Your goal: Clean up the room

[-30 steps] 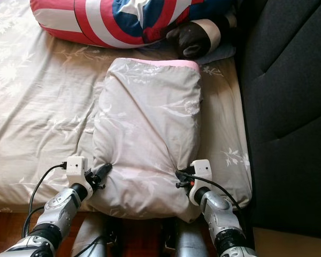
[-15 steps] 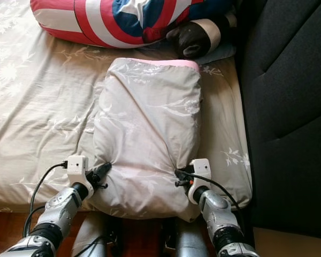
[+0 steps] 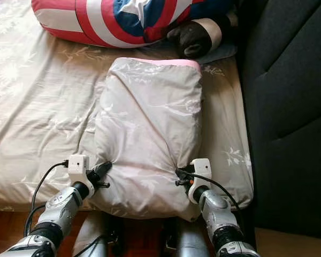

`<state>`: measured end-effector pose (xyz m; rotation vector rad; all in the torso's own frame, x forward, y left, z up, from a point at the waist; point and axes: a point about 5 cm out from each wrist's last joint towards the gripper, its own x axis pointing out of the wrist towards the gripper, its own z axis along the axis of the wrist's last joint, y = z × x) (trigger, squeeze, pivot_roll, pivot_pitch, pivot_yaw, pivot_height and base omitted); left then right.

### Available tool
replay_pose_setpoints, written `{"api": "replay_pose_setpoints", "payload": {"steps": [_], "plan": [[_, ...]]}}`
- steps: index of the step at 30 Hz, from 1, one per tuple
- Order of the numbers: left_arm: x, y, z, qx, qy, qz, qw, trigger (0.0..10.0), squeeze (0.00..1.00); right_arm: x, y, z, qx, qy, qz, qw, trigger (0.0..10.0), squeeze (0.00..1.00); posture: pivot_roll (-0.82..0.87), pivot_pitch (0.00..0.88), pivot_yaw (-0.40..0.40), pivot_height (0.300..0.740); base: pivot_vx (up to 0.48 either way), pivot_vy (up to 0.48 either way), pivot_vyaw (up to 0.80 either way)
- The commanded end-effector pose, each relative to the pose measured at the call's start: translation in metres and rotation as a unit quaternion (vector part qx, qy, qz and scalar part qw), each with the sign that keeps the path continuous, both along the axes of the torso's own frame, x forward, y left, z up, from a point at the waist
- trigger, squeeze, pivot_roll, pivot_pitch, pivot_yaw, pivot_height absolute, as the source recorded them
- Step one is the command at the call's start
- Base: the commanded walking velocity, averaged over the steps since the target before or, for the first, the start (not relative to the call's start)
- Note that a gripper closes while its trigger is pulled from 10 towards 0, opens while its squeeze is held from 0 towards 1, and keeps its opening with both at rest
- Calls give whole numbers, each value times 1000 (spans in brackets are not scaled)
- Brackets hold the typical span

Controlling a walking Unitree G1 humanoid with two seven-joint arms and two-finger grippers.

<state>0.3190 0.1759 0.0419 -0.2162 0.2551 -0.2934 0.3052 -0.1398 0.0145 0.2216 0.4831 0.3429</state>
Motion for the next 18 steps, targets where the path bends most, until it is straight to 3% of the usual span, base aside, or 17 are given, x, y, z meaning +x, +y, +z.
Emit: {"api": "replay_pose_setpoints", "payload": {"steps": [1, 13, 14, 15, 16, 18], "plan": [[-11, -28, -17, -17, 37, -61, 997, 0, 0, -22, 19, -25, 14, 66, 23, 997, 0, 0, -35, 371, -56, 647, 0, 0, 0], [-5, -31, -9, -22, 19, -56, 998, 0, 0, -13, 11, -17, 9, 41, 1, 999, 0, 0, -28, 334, -34, 647, 0, 0, 0], [-5, -30, -9, -16, 15, -53, 998, 2078, 0, -10, 9, -14, 5, 29, -10, 1000, 0, 0, -28, 325, -29, 647, 0, 0, 0], [-4, -30, -8, -12, 12, -47, 999, 2078, 0, -7, 6, -10, -1, 16, -22, 1000, 0, 0, -26, 319, -27, 647, 0, 0, 0], [-3, -28, -7, -11, 8, -38, 999, 10000, 0, -4, 3, -8, 2, 9, -37, 999, 10000, 0, -19, 304, -21, 647, 0, 0, 0], [-3, -28, -6, -11, 5, -35, 999, 10000, 0, -4, 2, -7, 4, 7, -42, 999, 10000, 0, -19, 304, -21, 647, 0, 0, 0]]}}
